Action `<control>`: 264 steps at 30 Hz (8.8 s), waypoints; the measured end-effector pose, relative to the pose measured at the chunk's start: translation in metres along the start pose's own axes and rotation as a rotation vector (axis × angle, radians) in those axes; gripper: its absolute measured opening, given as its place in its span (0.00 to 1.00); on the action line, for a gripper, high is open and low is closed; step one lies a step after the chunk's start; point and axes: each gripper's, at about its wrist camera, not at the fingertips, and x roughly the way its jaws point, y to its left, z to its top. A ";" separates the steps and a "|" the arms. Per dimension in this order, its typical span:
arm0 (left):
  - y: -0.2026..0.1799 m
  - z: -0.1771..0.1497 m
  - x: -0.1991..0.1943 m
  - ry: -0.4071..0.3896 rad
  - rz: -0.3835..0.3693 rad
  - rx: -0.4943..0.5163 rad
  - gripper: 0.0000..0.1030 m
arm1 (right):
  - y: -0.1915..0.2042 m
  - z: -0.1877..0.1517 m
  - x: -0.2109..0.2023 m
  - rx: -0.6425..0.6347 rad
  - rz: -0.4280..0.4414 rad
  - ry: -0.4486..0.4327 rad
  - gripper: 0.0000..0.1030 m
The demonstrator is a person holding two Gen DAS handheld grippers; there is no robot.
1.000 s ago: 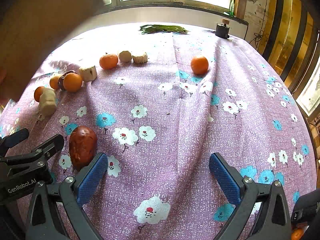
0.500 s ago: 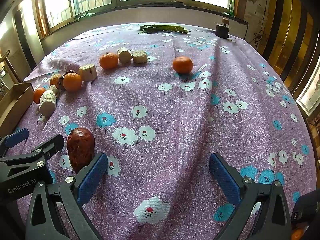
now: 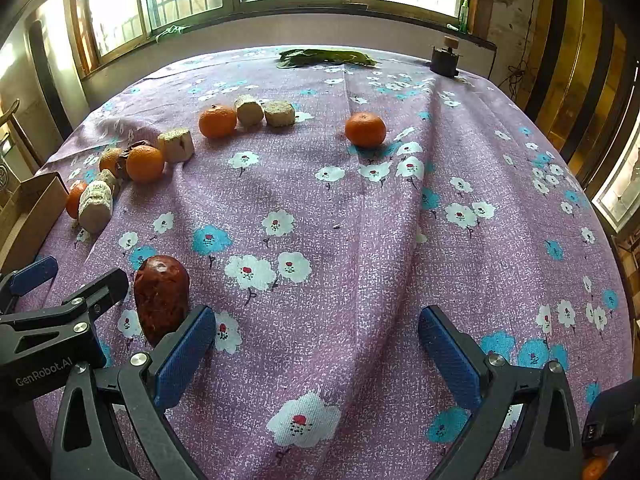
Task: Organize fruits
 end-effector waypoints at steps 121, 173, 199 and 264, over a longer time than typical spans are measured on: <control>0.152 0.012 -0.098 -0.073 0.003 -0.151 0.27 | 0.164 0.074 -0.023 -0.335 0.525 -0.033 0.36; 0.083 0.000 -0.087 -0.016 -0.078 -0.087 0.75 | 0.099 0.043 -0.037 -0.222 0.432 -0.030 0.63; 0.068 0.041 -0.022 0.042 -0.104 0.017 0.74 | 0.082 0.053 -0.010 -0.202 0.405 0.011 0.63; 0.187 -0.020 -0.106 -0.082 0.139 -0.161 0.27 | 0.200 0.043 -0.058 -0.383 0.613 -0.052 0.37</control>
